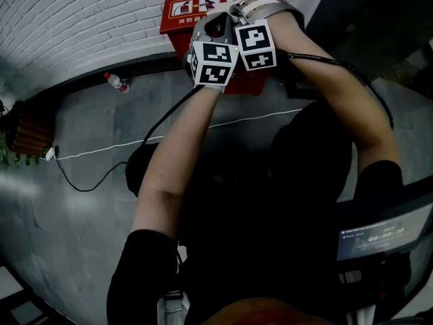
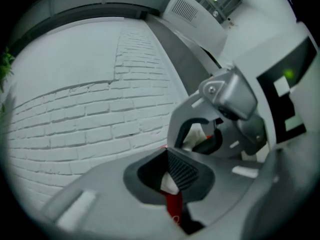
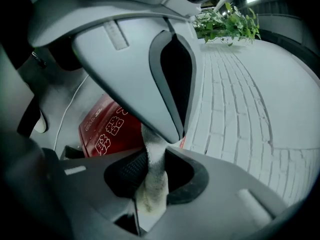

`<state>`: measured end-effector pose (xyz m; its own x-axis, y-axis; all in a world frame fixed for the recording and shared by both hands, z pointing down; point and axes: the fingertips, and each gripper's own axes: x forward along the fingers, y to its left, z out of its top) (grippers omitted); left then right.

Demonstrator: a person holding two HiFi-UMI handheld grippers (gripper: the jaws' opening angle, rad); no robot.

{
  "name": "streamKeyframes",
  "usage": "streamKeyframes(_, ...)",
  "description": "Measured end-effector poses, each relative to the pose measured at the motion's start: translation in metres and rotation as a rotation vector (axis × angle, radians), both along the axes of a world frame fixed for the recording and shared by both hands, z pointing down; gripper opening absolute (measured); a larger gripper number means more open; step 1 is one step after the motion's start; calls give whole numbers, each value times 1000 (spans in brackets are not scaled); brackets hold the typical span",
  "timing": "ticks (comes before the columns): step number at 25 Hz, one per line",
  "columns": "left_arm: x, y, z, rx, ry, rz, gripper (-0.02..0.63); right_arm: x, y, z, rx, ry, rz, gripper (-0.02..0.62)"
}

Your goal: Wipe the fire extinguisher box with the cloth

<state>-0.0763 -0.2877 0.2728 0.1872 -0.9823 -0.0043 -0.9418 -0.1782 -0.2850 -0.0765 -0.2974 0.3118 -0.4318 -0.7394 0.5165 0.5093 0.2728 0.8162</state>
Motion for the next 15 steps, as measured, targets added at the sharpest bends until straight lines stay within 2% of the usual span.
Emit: streamKeyframes(15, 98, -16, 2, 1, 49, 143, 0, 102, -22, 0, 0, -6, 147, 87)
